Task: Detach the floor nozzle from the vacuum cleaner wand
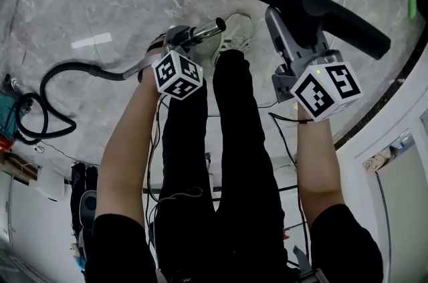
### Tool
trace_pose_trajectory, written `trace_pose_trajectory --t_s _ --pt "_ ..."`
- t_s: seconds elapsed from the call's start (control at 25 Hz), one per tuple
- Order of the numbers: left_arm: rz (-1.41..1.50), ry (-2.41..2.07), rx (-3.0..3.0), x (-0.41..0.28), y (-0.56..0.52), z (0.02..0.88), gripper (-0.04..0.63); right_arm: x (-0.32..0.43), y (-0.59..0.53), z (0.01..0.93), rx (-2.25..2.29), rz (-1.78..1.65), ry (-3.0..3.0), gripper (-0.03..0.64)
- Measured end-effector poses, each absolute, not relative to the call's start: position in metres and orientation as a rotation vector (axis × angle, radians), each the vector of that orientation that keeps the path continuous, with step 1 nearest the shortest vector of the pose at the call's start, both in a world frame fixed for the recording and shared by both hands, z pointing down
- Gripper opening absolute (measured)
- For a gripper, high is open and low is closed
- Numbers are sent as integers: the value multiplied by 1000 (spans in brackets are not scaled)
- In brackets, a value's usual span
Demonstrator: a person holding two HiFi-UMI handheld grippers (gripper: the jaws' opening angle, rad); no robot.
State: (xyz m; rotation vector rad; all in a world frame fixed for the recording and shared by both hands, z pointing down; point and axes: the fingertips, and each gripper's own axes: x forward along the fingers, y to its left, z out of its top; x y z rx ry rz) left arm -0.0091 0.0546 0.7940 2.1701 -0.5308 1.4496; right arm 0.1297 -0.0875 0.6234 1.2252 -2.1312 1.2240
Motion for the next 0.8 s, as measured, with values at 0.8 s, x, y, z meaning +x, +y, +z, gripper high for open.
trace_pose_trajectory --t_s 0.8 --pt "1813 -444 1828 17 72 984 85 231 -32 703 1338 1495 -1952 123"
